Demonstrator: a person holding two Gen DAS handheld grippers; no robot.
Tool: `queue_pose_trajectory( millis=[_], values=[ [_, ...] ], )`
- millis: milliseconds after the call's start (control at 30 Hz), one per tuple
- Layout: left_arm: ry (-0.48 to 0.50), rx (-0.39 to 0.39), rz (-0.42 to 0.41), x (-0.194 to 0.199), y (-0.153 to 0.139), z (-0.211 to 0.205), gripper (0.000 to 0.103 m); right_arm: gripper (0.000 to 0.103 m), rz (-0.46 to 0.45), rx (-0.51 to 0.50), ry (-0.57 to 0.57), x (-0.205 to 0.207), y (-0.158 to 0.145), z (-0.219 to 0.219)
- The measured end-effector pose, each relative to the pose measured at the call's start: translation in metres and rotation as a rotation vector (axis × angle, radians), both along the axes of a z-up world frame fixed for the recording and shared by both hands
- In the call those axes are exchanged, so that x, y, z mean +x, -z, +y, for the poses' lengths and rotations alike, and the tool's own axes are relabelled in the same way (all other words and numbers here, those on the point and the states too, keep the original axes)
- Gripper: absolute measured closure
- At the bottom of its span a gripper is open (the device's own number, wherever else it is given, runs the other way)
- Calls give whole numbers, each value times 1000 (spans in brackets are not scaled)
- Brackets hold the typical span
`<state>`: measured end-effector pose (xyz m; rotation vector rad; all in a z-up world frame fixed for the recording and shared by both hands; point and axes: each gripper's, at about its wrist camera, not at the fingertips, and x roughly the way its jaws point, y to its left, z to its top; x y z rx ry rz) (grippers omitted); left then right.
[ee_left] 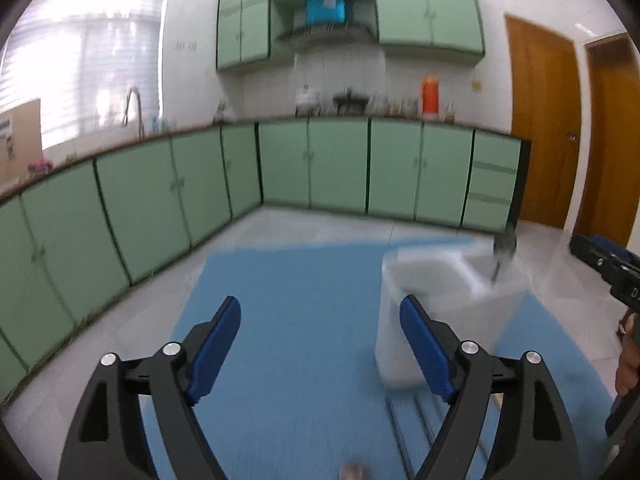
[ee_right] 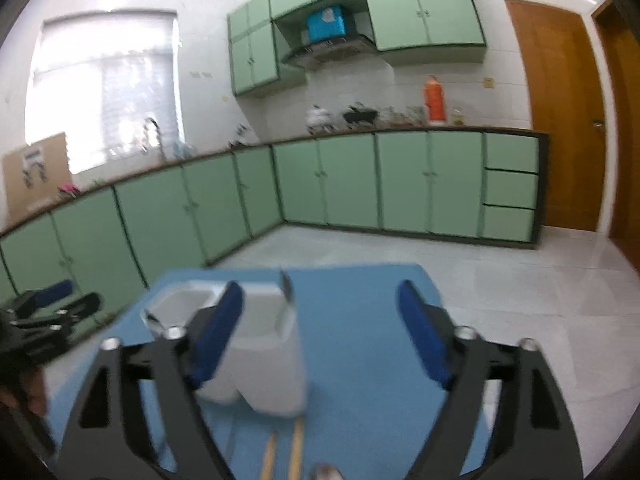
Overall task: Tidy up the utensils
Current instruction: 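Grasp the white ceramic spoon handle with the left tool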
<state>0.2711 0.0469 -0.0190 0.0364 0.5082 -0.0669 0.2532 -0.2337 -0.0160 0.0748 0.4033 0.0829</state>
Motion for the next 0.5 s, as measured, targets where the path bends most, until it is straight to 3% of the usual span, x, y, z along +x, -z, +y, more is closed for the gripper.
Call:
queue_pose_trajectory(
  millis=[100, 167, 267, 500],
  values=[
    [-17, 2, 111, -15, 24, 1, 19, 13, 66, -12, 22, -13, 16, -3],
    [-42, 47, 167, -24, 42, -2, 19, 12, 102, -15, 29, -19, 26, -4],
    [-68, 77, 217, -31, 59, -5, 19, 9, 152, -32, 47, -29, 42, -3],
    [-91, 51, 322, -33, 89, -7, 18, 7, 234, -58, 63, -38, 71, 3]
  ],
)
